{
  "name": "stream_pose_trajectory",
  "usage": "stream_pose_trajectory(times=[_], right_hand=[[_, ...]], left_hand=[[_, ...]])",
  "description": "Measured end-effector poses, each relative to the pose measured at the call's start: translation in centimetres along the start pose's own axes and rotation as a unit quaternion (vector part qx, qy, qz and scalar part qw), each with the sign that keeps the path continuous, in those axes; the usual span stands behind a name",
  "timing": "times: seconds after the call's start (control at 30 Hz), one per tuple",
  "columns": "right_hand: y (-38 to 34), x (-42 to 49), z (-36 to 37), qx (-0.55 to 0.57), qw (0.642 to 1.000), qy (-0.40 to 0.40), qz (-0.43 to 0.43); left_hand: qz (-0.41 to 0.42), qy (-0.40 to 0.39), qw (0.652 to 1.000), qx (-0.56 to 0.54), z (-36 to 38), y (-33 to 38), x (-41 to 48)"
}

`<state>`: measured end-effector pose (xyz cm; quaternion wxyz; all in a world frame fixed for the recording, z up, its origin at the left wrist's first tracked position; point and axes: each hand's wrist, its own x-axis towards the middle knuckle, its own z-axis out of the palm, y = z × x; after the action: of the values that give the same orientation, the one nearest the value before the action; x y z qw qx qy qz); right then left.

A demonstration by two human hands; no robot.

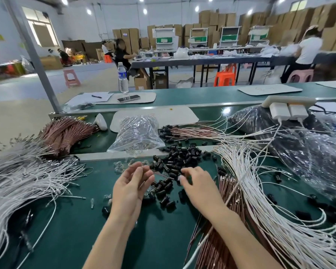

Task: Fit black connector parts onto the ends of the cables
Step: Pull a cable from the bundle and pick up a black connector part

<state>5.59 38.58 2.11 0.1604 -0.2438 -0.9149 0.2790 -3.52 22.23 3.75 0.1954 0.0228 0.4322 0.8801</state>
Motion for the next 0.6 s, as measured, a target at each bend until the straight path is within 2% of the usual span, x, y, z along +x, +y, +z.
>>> stream_pose_trajectory(times=[0.1,0.2,0.3,0.4,0.47,0.5,0.6], right_hand=[[0.2,0.0,0.9,-0.063,0.998,0.012,-0.015],[0.4,-0.2,1.0,-0.047,0.999,0.019,-0.015],[0.3,-0.3,0.8,0.02,0.999,0.035,-0.01],[0.3,-0.4,0.2,0.175,0.982,0.065,0.009],[0.1,-0.4,-0.4,0.314,0.947,0.063,0.035],[0.0,-0.4,-0.6,0.391,0.918,0.05,0.049],[-0.5,-0.3,-0.9,0.61,0.787,0.01,0.09]], left_hand=[[0.01,0.005,1.0,-0.015,-0.3,-0.4,0.3],[0.02,0.002,1.0,-0.009,-0.4,-0.6,0.3],[0.028,-0.002,1.0,-0.008,-0.3,-0.7,0.3],[0.032,-0.003,0.999,-0.008,-0.3,-0.7,0.4],[0.033,-0.003,0.999,-0.018,-0.3,-0.7,0.4],[0.034,-0.003,0.999,-0.023,-0.3,-0.7,0.4],[0.04,-0.007,0.999,-0.032,-0.1,-0.6,0.3]])
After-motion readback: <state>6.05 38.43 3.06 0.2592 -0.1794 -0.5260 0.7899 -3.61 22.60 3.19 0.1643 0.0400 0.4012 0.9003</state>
